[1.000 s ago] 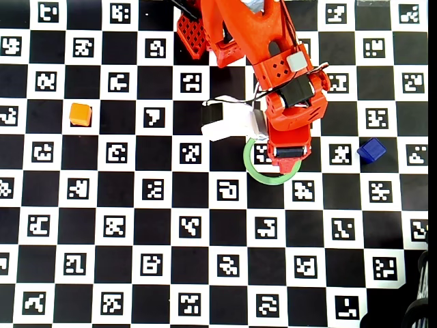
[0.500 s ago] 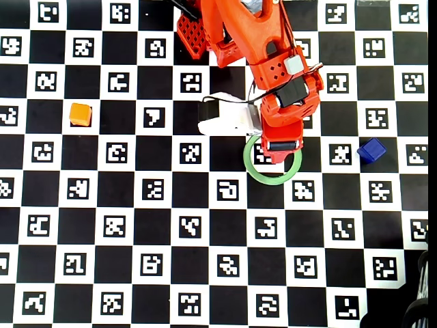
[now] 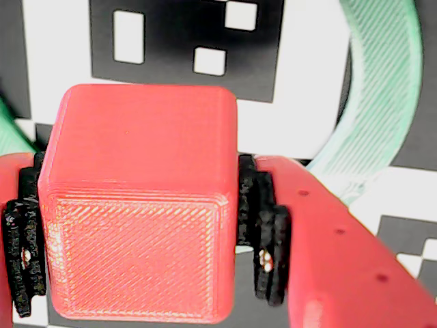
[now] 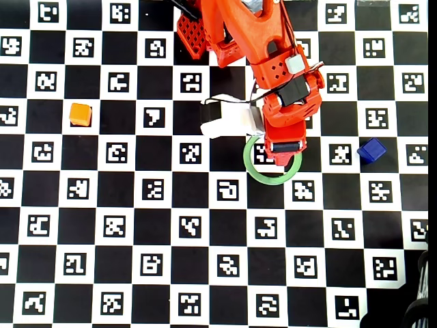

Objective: Grab the red cube then put it in the green circle then put the blue cube on top and finally the orange cube on top

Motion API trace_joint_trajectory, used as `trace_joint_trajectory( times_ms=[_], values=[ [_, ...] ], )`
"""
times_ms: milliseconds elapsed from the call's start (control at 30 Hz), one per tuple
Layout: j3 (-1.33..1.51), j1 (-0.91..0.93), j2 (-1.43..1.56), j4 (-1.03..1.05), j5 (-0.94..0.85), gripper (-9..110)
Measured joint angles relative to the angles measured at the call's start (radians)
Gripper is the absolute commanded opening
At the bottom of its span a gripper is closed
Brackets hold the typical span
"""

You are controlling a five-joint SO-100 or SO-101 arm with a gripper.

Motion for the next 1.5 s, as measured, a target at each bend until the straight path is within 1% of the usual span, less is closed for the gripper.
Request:
trace_joint_trajectory(
  times_ms=[600, 1033, 1500],
  values=[
    [0.000, 0.003, -0.075, -0.028, 0.008, 7],
    [-0.025, 0.060, -0.126, -0.040, -0.021, 7],
    [-0.028, 0.041, -0.147, -0.040, -0.003, 7]
  ],
)
